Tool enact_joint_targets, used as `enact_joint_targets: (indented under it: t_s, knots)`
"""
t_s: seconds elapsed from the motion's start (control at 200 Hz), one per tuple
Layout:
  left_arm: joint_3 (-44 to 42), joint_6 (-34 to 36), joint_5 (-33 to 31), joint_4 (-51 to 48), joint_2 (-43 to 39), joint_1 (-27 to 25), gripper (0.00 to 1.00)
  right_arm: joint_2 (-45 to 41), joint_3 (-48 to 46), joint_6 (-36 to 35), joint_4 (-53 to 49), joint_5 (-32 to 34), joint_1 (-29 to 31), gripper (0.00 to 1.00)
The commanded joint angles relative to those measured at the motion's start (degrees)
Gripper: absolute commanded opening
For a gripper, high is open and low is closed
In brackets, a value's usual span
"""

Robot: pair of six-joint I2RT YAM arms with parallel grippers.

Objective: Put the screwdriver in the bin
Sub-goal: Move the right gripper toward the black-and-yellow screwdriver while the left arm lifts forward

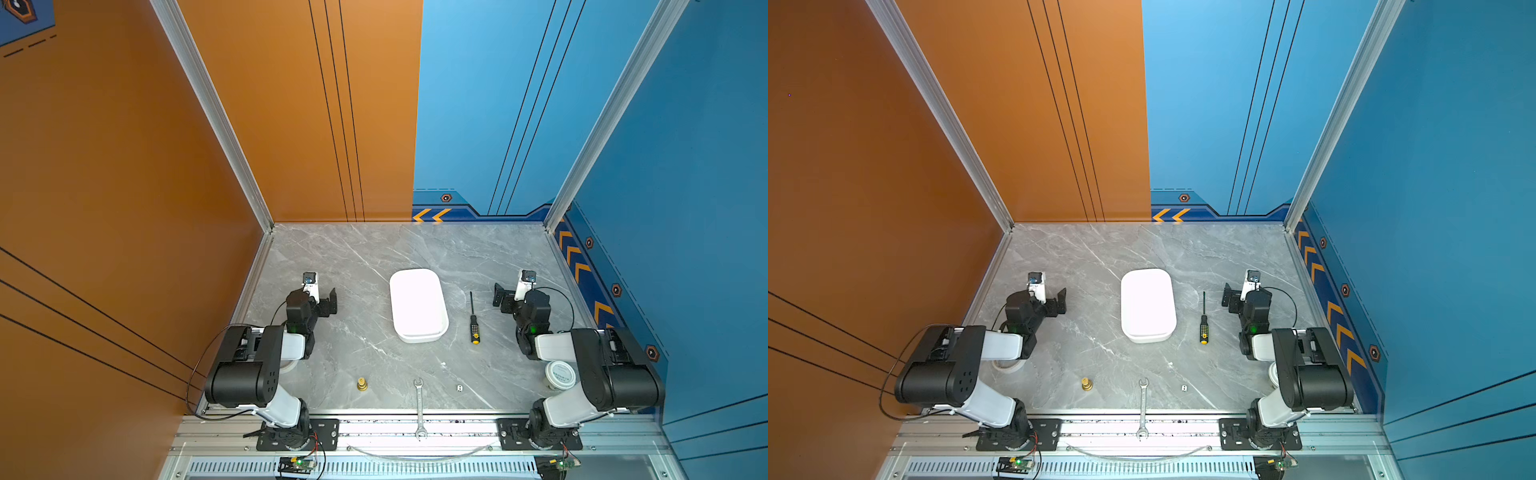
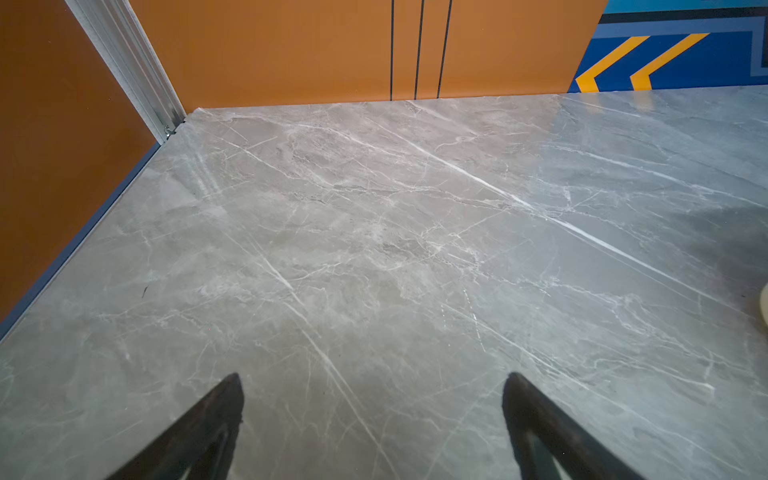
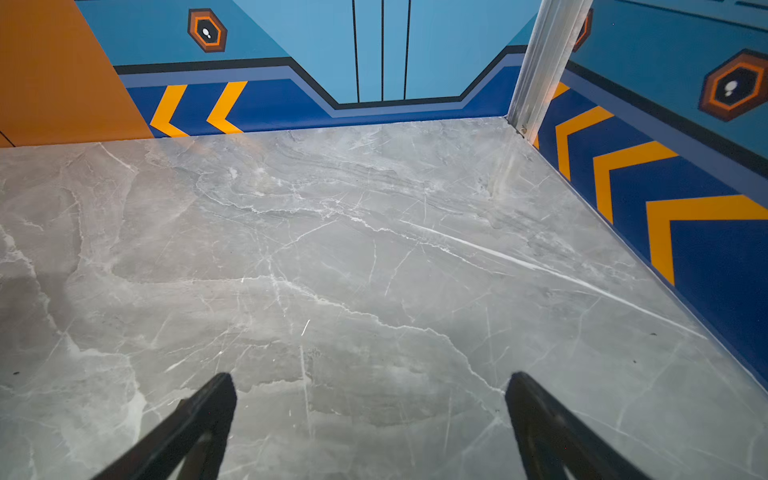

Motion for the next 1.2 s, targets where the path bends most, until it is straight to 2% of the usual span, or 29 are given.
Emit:
enact_joint_targets:
  t_s: [0.0, 0.195, 0.346, 0.446, 0.526, 0.581, 0.666, 0.791, 0.906, 1.016, 1.197]
  knots:
    - [0.98, -0.89, -0.77, 0.23, 0.16, -0.05, 0.98, 0.48, 1.04, 0.40, -1.03, -0.05, -0.27, 1.00]
    - [0.86, -0.86, -0.59, 0.29, 0.06, -0.05, 0.98, 0.48, 1.04, 0.31, -1.06, 0.14, -0.19, 1.00]
    - [0.78, 0.52, 0.84, -0.89, -1.94, -0.66, 0.98, -2.64, 1.24, 1.04, -3.60, 5.10, 0.59, 1.00]
    - [1.91, 0.95, 0.81, -8.40, -8.32, -0.92, 0.98, -11.05, 4.06, 1.67, -16.16, 8.65, 1.29, 1.00]
    - [4.01, 1.17, 0.37, -16.71, -14.14, -2.03, 0.98, -18.36, 9.18, 4.70, -31.55, 8.44, 1.75, 1.00]
    - [6.03, -2.69, 1.28, -22.25, -17.43, -2.25, 0.98, -21.64, 12.95, 7.79, -42.57, 6.95, 2.16, 1.00]
    - [8.46, -8.49, 6.98, -28.01, -19.87, -2.70, 0.98, -23.73, 19.01, 11.48, -57.73, 3.89, 3.34, 1.00]
    - [10.16, -15.99, 13.71, -32.21, -20.16, -4.45, 0.98, -22.63, 24.63, 14.64, -72.36, -1.76, 6.89, 1.00]
    - [9.87, -21.55, 17.79, -33.17, -19.72, -6.87, 0.98, -20.28, 25.77, 18.31, -78.94, -3.58, 11.69, 1.00]
    - [9.12, -25.84, 19.58, -33.57, -19.12, -10.22, 0.98, -18.63, 24.08, 21.40, -80.66, -3.92, 16.00, 1.00]
    - [9.86, -28.30, 20.28, -38.51, -17.50, -15.30, 0.98, -18.09, 20.63, 22.38, -81.34, -5.51, 17.31, 1.00]
